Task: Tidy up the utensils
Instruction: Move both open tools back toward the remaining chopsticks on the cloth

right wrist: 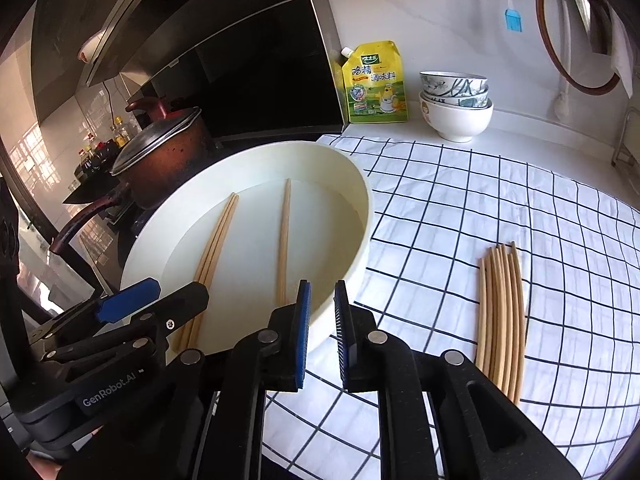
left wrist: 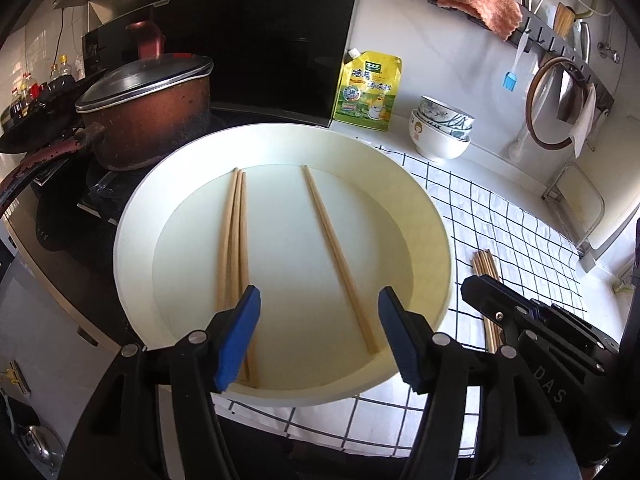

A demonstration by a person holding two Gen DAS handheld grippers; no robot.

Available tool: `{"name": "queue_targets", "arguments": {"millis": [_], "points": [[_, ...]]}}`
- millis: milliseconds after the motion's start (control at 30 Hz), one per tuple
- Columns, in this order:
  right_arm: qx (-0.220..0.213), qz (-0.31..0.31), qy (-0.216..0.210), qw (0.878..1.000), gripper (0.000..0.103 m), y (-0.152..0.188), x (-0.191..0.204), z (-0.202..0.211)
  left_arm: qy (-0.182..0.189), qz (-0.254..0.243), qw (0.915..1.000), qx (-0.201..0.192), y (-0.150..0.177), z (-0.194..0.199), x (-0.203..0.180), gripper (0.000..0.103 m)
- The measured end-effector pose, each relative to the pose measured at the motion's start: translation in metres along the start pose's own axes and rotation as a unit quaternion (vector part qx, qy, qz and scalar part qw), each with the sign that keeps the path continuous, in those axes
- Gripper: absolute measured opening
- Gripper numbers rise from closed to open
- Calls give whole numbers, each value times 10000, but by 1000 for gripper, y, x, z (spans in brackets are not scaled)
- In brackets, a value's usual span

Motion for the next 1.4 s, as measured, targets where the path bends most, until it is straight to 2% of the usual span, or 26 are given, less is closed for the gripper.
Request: {"name": "queue_targets", "arguments": {"millis": [500, 733, 1033, 1400], "points": [[-124, -545, 735, 9957, 16, 26, -87, 44, 624, -537, 9965, 142, 20, 0, -73, 60], [-107, -728, 916, 9931, 16, 40, -113, 52, 911, -776, 9928, 110, 26, 6, -104, 61], [33, -862, 952, 9917, 16, 56, -135, 51, 1032, -1041, 9890, 201, 38, -1, -137, 62], [71, -939, 950, 9910, 16, 63, -152, 50, 985, -1152, 9878, 356, 49, -16, -152, 62]]}}
Point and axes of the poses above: each gripper's, at about its wrist camera, not at the fingertips, and z roughly against the way its jaws point, x to its left, y to its underside, the point moved 7 cm from there along -z, roughly the way its jaws point, and after that the axes turned 2 degrees about -x, right-handed, at the moved point
